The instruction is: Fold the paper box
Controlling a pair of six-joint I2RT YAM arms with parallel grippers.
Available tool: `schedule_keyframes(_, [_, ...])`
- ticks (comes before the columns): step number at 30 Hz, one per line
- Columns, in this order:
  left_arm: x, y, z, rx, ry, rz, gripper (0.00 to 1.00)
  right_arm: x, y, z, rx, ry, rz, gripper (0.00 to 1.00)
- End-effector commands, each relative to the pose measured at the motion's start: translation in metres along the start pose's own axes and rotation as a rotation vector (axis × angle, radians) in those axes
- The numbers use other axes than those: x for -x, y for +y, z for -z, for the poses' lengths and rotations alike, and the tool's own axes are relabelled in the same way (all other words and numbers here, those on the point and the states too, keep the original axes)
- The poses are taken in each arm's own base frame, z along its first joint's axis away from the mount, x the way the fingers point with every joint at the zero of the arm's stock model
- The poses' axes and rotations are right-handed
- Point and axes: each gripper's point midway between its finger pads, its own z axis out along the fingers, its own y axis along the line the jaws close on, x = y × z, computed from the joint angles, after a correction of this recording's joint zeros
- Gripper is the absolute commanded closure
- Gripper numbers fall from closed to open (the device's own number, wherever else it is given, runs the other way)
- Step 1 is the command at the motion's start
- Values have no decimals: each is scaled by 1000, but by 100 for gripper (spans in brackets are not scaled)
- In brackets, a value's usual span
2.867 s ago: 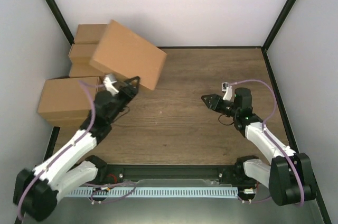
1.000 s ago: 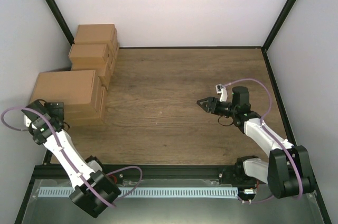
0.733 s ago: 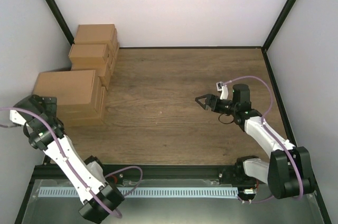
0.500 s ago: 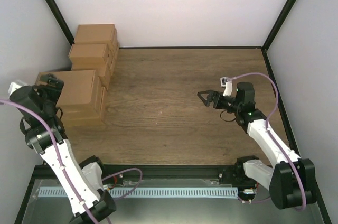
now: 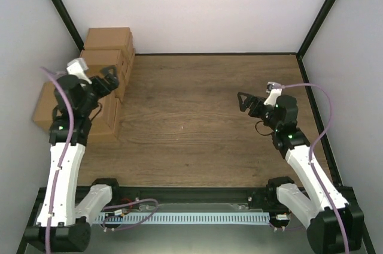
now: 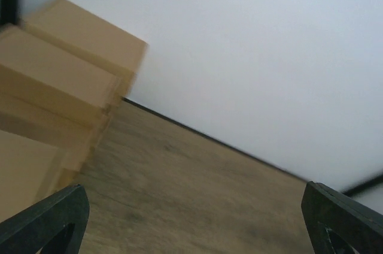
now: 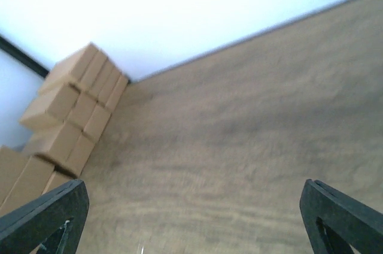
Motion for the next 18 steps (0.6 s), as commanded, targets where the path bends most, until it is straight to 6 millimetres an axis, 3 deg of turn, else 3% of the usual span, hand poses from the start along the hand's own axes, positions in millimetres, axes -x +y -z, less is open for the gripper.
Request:
schedule_keyframes(1, [-24, -40, -17, -108, -39, -123, 0, 48, -4, 22, -75, -271, 65, 0])
schedule_keyframes(4, [-53, -61, -27, -126, -64, -224, 0, 49, -7, 17, -96, -285, 186, 0])
schedule_keyframes(7, [-90, -75, -43, -172, -57, -394, 0, 41, 3, 10, -30, -273, 327, 0])
schedule_keyframes(10, [-112, -52, -59, -119, -86, -452, 0, 36, 18, 11, 72, -327, 449, 0])
schedule_keyframes(12, [-121, -40, -63, -100, -122, -490, 0, 32, 17, 5, 82, -335, 496, 0])
schedule_keyframes(14, [-126, -19, -67, -22, -160, -500, 0, 26, 8, -5, 60, -334, 543, 0])
schedule_keyframes(18, [-143, 27, -88, 73, -124, -505, 0, 19, -31, -19, -87, -349, 570, 0])
